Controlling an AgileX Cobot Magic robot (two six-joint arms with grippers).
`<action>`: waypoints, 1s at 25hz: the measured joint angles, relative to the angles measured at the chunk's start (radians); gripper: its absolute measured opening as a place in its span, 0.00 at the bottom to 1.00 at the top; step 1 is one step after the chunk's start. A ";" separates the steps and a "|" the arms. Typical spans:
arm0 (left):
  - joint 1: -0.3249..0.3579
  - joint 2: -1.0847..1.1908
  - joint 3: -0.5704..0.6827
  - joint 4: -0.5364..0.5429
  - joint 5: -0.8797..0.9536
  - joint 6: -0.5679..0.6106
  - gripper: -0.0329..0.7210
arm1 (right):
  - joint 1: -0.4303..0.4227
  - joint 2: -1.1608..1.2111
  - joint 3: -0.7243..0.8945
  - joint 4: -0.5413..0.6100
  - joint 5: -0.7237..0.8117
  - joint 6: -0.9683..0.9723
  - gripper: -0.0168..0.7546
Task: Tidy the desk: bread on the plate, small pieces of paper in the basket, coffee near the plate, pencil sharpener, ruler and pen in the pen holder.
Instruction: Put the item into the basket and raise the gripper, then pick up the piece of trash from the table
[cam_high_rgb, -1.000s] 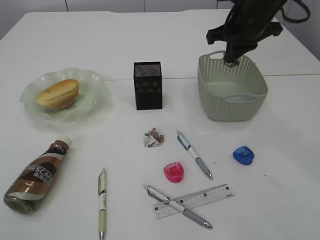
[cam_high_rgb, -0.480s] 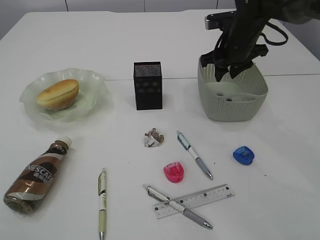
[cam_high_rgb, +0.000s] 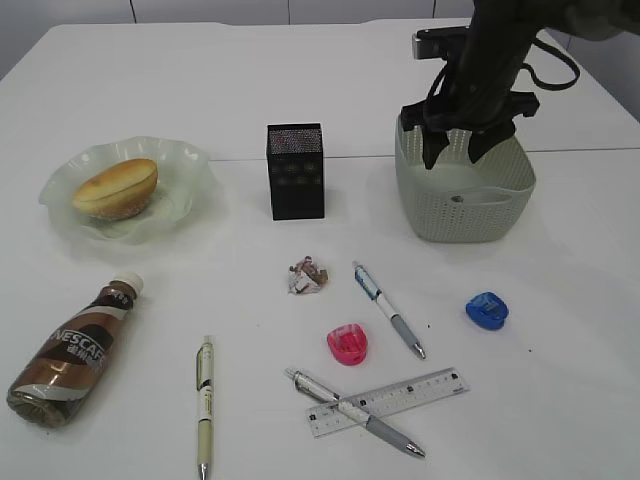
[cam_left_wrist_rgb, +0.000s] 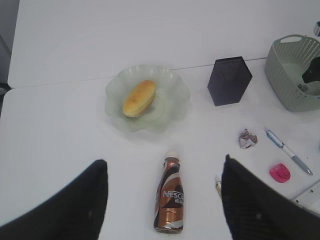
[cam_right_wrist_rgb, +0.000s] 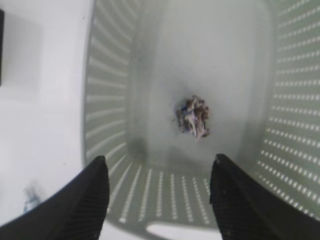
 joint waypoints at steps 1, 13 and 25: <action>0.000 0.000 0.000 -0.002 0.000 0.000 0.73 | 0.000 0.000 -0.019 0.027 0.034 0.000 0.63; 0.000 -0.026 0.000 -0.002 0.000 -0.002 0.73 | 0.000 -0.004 -0.051 0.256 0.091 -0.087 0.63; 0.000 -0.089 0.000 0.014 0.004 -0.027 0.73 | 0.311 0.003 -0.051 0.124 0.093 -0.050 0.63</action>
